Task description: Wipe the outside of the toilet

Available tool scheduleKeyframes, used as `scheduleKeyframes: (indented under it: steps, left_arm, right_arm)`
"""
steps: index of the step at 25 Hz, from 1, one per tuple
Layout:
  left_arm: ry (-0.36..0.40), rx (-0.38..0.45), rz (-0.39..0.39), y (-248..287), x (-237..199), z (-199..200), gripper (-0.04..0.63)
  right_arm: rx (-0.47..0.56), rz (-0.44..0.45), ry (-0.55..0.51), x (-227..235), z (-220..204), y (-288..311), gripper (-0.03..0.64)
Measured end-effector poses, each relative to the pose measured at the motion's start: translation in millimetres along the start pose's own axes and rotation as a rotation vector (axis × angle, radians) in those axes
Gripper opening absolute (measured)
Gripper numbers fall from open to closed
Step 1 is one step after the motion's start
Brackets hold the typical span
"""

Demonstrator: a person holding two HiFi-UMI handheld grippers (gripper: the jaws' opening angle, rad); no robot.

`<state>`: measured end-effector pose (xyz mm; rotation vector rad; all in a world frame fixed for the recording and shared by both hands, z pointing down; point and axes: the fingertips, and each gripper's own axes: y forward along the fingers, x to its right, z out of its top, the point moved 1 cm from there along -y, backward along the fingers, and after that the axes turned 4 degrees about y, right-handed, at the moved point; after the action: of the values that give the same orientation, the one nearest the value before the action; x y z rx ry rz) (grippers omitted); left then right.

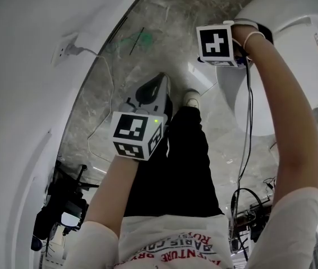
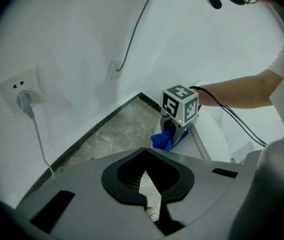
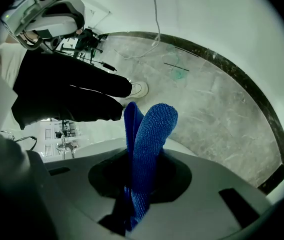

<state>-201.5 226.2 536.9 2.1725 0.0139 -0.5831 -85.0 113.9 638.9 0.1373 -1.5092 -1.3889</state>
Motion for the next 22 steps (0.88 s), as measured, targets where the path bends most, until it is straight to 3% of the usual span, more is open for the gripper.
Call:
scheduleKeyframes:
  steps: [14,22]
  left_arm:
    - [-0.088,0.096,0.131,-34.5,34.6,-75.8,0.006]
    - [-0.191,0.081,0.164,-45.0,62.7,-144.1,0.006]
  right_arm:
    - [-0.016,0.0,-0.173,-72.9,26.9,33.9,0.075]
    - [-0.19,-0.032,-0.405,-117.1,27.0,66.6,0.075]
